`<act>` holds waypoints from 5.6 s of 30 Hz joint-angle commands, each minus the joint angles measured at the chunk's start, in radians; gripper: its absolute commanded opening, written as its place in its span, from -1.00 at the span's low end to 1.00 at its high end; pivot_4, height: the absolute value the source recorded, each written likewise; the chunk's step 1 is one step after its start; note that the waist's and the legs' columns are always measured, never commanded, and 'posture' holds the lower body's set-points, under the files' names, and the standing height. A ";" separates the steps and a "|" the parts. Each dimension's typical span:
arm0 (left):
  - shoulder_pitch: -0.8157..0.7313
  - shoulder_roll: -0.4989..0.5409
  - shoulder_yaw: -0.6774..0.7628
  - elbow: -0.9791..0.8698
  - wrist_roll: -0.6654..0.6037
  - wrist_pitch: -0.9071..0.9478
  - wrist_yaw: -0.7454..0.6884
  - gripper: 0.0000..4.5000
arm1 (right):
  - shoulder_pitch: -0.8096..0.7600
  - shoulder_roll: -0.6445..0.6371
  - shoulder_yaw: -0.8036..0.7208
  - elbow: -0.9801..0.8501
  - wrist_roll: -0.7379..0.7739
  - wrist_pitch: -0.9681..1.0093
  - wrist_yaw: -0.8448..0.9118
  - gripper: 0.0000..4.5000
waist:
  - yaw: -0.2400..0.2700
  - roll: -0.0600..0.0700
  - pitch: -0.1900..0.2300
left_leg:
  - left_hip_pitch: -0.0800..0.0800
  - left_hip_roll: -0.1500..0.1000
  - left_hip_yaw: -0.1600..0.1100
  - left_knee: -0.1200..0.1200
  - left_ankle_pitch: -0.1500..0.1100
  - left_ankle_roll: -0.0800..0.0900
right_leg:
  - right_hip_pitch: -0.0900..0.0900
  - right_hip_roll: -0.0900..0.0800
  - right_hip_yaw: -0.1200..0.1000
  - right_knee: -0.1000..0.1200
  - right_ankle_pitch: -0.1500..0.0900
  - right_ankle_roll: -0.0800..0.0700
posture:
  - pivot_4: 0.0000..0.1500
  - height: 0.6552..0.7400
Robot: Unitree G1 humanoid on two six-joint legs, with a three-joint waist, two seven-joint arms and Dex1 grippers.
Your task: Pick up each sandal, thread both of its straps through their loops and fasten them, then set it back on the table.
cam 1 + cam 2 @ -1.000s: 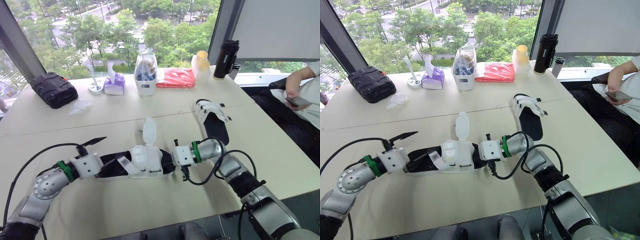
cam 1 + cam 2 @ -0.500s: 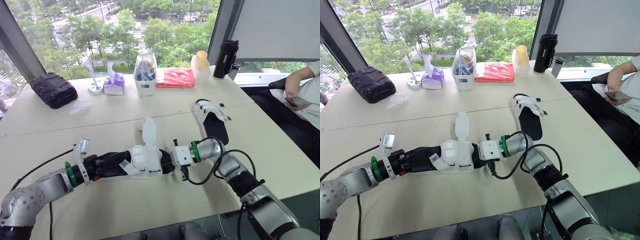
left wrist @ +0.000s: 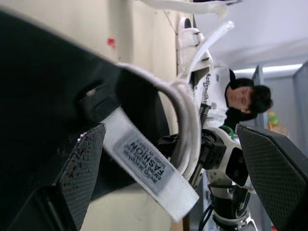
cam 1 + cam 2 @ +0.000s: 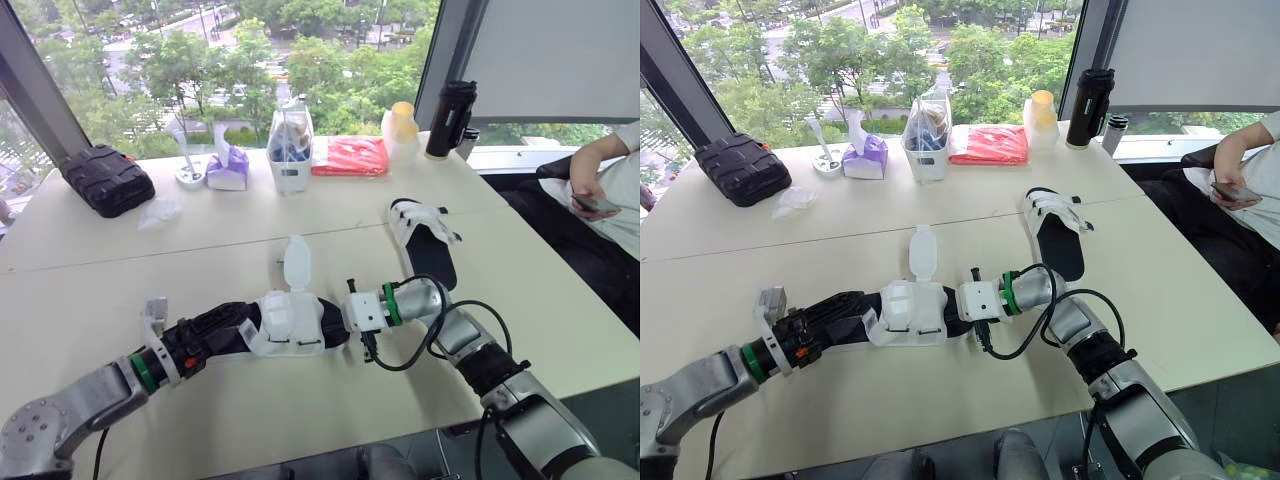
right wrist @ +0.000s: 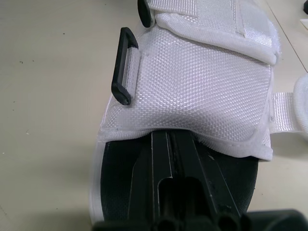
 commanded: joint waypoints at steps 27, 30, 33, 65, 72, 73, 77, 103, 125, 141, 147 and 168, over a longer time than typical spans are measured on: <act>-0.044 -0.292 0.019 -0.020 -0.005 0.025 0.195 0.99 | 0.043 -0.023 0.061 0.028 -0.073 0.026 0.020 -1.00 | 0.008 0.002 -0.011 | 0.003 -0.001 -0.001 0.000 0.000 -0.001 | 0.006 -0.001 0.000 -0.002 -0.001 0.000 | 1.00 1.00; -0.009 -0.289 0.028 -0.064 -0.005 0.024 0.189 0.99 | 0.047 -0.024 0.061 0.023 -0.072 0.028 0.021 -1.00 | 0.008 0.002 -0.011 | 0.003 -0.001 -0.001 0.000 0.000 -0.001 | 0.006 -0.001 0.000 -0.002 -0.001 0.000 | 1.00 1.00; 0.043 -0.279 0.032 -0.113 -0.005 0.027 0.165 0.99 | 0.046 -0.024 0.060 0.024 -0.073 0.028 0.020 -1.00 | 0.007 0.002 -0.011 | 0.003 -0.001 -0.001 0.000 0.000 -0.001 | 0.006 -0.001 0.000 -0.003 -0.001 0.000 | 1.00 1.00; -0.040 -0.380 0.040 -0.069 -0.005 -0.068 0.277 -0.05 | 0.047 -0.030 0.060 0.020 -0.076 0.028 0.021 -1.00 | 0.008 0.001 -0.010 | 0.001 -0.001 -0.003 0.000 0.000 -0.001 | 0.005 -0.001 -0.001 -0.003 -0.004 -0.002 | 1.00 1.00; -0.066 -0.437 0.035 -0.136 -0.005 -0.137 0.351 -0.99 | 0.041 -0.026 0.065 0.025 -0.078 0.026 0.025 -1.00 | 0.009 0.000 -0.009 | 0.000 -0.001 -0.002 0.000 0.000 -0.001 | 0.004 -0.001 -0.001 -0.004 -0.004 -0.002 | 1.00 1.00; -0.073 -0.445 0.031 -0.149 -0.005 -0.148 0.365 -0.99 | 0.040 -0.026 0.065 0.025 -0.078 0.026 0.026 -1.00 | 0.009 -0.001 -0.009 | 0.000 -0.001 -0.002 0.000 0.000 -0.001 | 0.004 -0.001 -0.001 -0.004 -0.004 -0.002 | 1.00 1.00; -0.063 -0.421 0.035 -0.186 -0.005 -0.140 0.352 -0.99 | 0.041 -0.029 0.066 0.023 -0.078 0.026 0.029 -1.00 | 0.009 -0.003 -0.008 | 0.000 -0.001 -0.002 0.000 0.000 -0.001 | 0.004 -0.001 -0.001 -0.004 -0.004 -0.002 | 1.00 1.00; -0.230 0.037 -0.104 -0.148 0.188 -0.035 -0.275 -0.99 | 0.032 -0.027 0.080 0.036 -0.082 0.013 0.033 -1.00 | 0.002 -0.001 -0.005 | -0.001 -0.001 -0.001 -0.003 0.000 -0.001 | 0.001 0.000 -0.001 -0.004 -0.004 -0.003 | 1.00 1.00; -0.395 -0.055 -0.147 0.066 0.505 -0.079 -0.452 -0.99 | 0.077 -0.032 0.100 -0.019 -0.090 0.029 0.039 -1.00 | 0.003 -0.002 -0.005 | -0.001 0.000 -0.002 -0.005 0.000 -0.001 | 0.000 -0.001 -0.001 -0.005 -0.004 -0.002 | 1.00 1.00; -0.526 -0.147 -0.168 0.193 0.658 -0.050 -0.516 -0.99 | 0.072 -0.029 0.106 -0.015 -0.099 0.029 0.046 -1.00 | 0.003 -0.002 -0.005 | -0.001 0.000 -0.002 -0.006 0.000 -0.001 | 0.000 -0.001 -0.002 -0.005 -0.004 -0.001 | 1.00 1.00; -0.517 -0.165 -0.148 0.207 0.684 -0.027 -0.494 -0.99 | 0.077 -0.033 0.104 -0.023 -0.098 0.032 0.045 -1.00 | 0.002 -0.002 -0.005 | -0.001 0.000 -0.002 -0.006 0.000 -0.001 | 0.000 -0.001 -0.002 -0.005 -0.004 -0.001 | 1.00 1.00; -0.484 -0.164 -0.118 0.239 0.813 -0.031 -0.414 1.00 | 0.080 -0.029 0.106 -0.024 -0.097 0.030 0.044 -1.00 | 0.002 -0.002 -0.005 | -0.001 0.000 -0.002 -0.006 0.000 -0.002 | 0.000 -0.001 -0.002 -0.005 -0.003 0.000 | 1.00 1.00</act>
